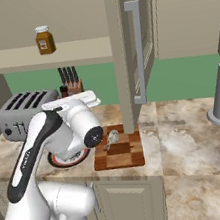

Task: Pick the fish from the plate and place it on the cutting board. Then pick the condiment bottle from the cabinet and place it next to the cutting board.

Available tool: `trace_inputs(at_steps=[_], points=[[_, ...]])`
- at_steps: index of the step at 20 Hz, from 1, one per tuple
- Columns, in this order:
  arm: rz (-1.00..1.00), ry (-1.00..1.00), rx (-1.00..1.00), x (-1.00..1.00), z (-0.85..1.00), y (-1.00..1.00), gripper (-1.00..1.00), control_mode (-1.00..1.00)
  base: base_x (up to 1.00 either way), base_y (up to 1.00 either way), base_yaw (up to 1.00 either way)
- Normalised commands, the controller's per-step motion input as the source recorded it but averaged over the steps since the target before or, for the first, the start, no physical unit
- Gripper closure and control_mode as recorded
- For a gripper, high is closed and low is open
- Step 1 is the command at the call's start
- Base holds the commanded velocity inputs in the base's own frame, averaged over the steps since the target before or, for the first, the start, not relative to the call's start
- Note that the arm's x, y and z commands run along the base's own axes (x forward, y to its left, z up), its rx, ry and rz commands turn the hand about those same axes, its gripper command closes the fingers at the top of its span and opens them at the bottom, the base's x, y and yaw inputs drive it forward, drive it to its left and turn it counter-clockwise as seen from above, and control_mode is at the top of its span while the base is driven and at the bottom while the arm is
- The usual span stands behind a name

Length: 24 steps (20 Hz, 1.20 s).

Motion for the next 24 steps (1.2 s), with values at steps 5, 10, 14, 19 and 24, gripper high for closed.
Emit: trace_inputs(at_steps=[5,10,14,19,24], points=[[0.03,0.00,0.00,0.03,-0.35,-0.20,1.00,-1.00,0.00,0.00,0.00],[0.02,0.00,0.00,0.09,-0.36,-0.27,1.00,-1.00,0.00,0.00,0.00],[0.02,0.00,0.00,0.09,-0.35,-0.24,1.00,-1.00,0.00,0.00,0.00],[0.01,0.00,0.00,0.07,-0.36,-0.24,1.00,-1.00,0.00,0.00,0.00],[0.00,0.00,0.00,0.14,-0.25,-0.29,1.00,-1.00,0.00,0.00,0.00]])
